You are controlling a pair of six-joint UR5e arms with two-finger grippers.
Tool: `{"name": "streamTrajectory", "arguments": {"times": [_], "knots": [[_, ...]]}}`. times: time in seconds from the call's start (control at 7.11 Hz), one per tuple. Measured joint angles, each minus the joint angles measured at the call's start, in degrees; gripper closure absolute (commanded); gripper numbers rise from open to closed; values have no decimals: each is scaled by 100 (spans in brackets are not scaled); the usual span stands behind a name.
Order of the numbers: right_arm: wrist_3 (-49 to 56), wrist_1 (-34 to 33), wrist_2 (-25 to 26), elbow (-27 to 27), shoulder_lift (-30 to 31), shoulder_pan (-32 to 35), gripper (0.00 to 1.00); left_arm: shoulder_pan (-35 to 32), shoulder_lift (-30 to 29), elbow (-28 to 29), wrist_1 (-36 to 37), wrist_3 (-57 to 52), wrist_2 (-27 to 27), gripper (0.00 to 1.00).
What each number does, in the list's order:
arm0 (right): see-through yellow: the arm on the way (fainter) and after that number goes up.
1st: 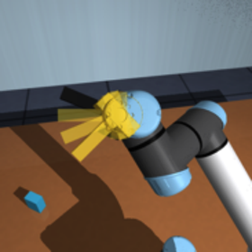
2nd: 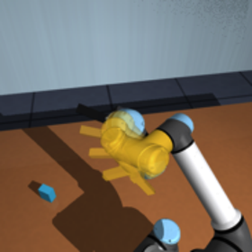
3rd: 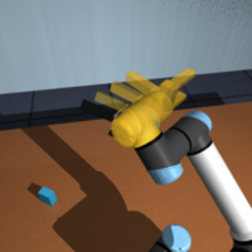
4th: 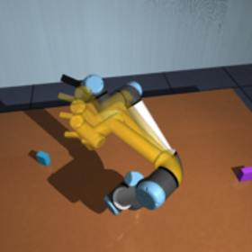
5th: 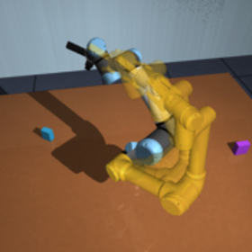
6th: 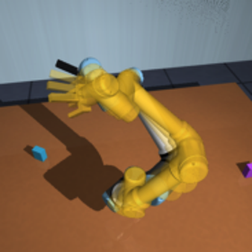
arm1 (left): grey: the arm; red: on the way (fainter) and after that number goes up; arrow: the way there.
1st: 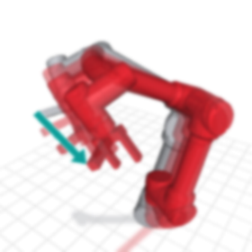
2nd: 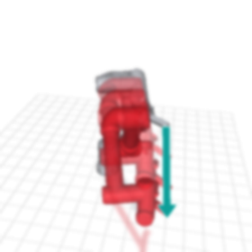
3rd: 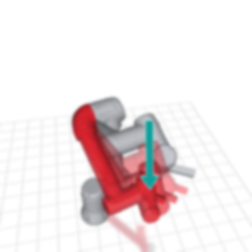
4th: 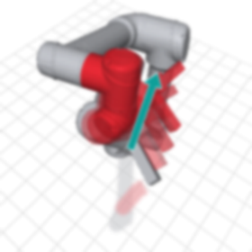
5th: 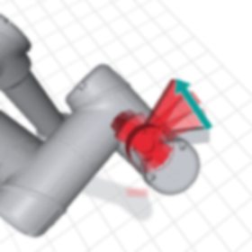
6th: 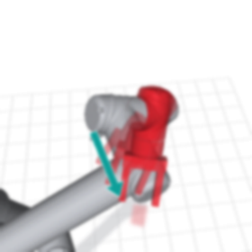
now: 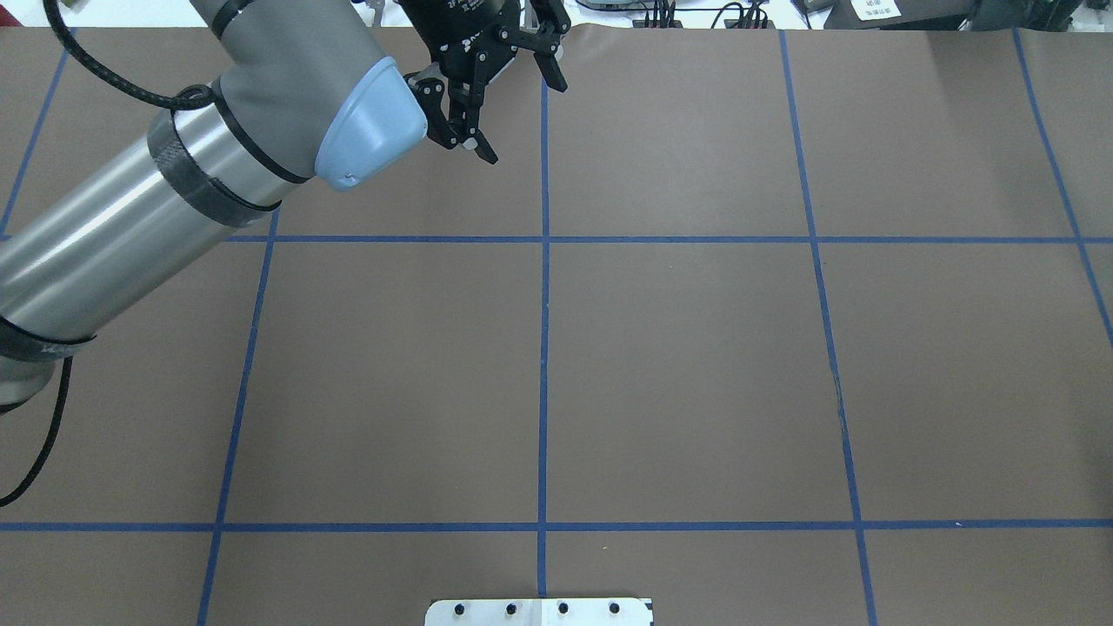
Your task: Left arm hands cup to right arm to dump lemon
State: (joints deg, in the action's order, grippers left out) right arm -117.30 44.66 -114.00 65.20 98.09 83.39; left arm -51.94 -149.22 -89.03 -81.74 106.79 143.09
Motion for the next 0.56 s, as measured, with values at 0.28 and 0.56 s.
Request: {"name": "streamTrajectory", "arguments": {"times": [0.28,0.56], "knots": [[-255,251,76,-149,35,1,100,-8,-12,4,-2,-5,0,0],[-353,380,133,-319,33,2,100,-15,-12,5,-2,-8,0,0]]}}
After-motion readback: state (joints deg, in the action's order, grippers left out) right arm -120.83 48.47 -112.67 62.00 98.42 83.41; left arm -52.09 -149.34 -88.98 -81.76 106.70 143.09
